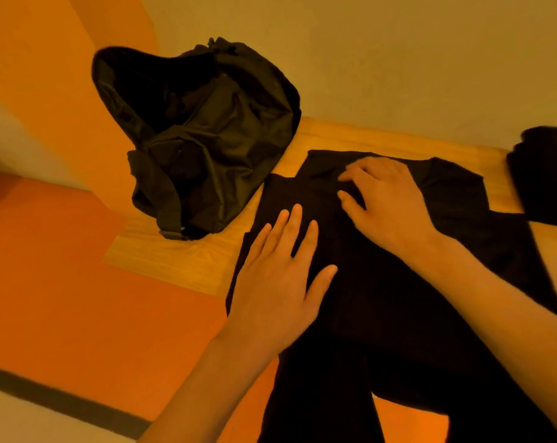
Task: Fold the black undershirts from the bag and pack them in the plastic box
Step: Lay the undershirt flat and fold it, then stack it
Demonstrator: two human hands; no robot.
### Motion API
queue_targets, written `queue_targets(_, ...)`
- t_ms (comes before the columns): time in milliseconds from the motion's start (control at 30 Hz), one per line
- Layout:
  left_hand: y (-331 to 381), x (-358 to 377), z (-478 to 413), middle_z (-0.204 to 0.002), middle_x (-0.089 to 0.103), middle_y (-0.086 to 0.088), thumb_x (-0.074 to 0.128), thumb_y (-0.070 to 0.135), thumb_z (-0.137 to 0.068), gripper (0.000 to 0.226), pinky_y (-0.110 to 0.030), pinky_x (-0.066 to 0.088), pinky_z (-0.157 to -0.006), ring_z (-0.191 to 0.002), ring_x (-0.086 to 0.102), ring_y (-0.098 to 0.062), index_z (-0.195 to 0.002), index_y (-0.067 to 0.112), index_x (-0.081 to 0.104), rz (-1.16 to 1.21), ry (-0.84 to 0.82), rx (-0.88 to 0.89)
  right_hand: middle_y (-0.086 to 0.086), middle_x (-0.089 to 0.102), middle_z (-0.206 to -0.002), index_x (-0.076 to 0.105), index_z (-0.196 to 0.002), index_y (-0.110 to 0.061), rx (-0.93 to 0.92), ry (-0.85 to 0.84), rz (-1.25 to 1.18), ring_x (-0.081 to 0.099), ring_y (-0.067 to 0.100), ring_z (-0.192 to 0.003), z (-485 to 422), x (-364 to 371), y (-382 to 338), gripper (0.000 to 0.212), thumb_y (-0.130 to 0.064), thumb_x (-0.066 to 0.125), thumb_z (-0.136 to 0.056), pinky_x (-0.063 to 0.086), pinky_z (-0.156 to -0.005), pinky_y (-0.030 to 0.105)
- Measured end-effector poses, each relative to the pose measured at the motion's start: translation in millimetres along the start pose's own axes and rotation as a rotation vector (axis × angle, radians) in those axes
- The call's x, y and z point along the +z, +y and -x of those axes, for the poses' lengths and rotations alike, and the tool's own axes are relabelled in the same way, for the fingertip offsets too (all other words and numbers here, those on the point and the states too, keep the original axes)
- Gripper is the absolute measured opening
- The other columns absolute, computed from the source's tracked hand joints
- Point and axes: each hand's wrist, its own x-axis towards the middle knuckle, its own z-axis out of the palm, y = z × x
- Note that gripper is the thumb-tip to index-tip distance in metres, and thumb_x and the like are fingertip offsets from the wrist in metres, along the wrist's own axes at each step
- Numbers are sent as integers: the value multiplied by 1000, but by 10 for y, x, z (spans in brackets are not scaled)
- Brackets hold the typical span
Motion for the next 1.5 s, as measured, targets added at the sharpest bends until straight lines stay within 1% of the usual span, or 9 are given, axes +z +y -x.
queue_targets(133,-1,25,-545,-169,-13,-7,8,62,-103,74,-36,-2,-127,-155,-13,-21,-162,18,-3,-93,-136,40,10,34,-161,42,-151,-15,311,-224,151,24,23,-152,798,-214,455,56,-37,49,-100,15,-124,40)
queue_targets(300,-208,143,-917,-168,-17,-10,6,79,-90,89,-41,-5,-127,-155,-18,-23,-161,27,-11,-193,-236,-49,6,-6,-169,-1,-160,-28,511,-380,147,-12,19,-154,1234,-295,901,79,-68,4,-92,-4,-125,42)
queue_targets(533,-108,155,-932,-167,-19,-15,-3,87,-78,91,-44,-3,-125,-154,-21,-28,-157,43,-16,-223,-245,-93,-2,-15,-167,-13,-156,-40,541,-357,123,-21,13,-151,1432,-265,1047,75,-76,-9,-90,-9,-125,44)
queue_targets(900,-119,112,-747,-167,-19,-7,-8,83,-80,99,-39,-6,-126,-154,-21,-21,-160,25,-11,-177,-165,-73,2,-14,-166,-11,-157,-37,527,-306,124,-20,17,-152,1457,-410,1064,75,-75,-8,-93,-7,-125,41)
queue_targets(1100,-67,13,-773,-169,-12,-9,0,79,-82,94,-40,-2,-124,-156,-12,-23,-161,29,-5,-170,-277,-181,11,-13,-168,-13,-158,-33,625,-414,119,-17,23,-153,1509,-440,1086,81,-73,-1,-88,-3,-126,44)
queue_targets(1200,34,-113,-937,-165,20,-7,21,68,-95,76,-47,21,-122,-151,20,-29,-160,28,26,-11,-92,-141,15,20,-164,15,-160,-27,551,-295,130,16,32,-153,1334,-579,969,77,-66,23,-95,20,-122,47)
queue_targets(1300,16,-116,-1398,-143,46,-4,46,49,-102,50,-46,41,-110,-132,44,-26,-144,22,52,230,72,-79,10,47,-147,43,-149,-22,532,-121,-22,44,30,-135,875,-631,1063,55,-47,49,-100,43,-106,45)
queue_targets(1433,-102,-60,-2092,-134,51,-3,67,36,-96,45,-29,40,-101,-122,51,-16,-137,21,57,231,-158,54,7,55,-138,53,-139,-17,522,-87,-149,52,25,-127,181,-514,1319,40,-29,57,-101,46,-101,37)
queue_targets(1500,-163,-33,-2302,-119,54,-3,73,28,-93,31,-25,40,-91,-108,52,-13,-120,17,65,218,-205,87,2,56,-134,57,-134,-22,430,-143,-192,53,21,-124,-84,-416,1291,35,-27,60,-100,44,-97,31)
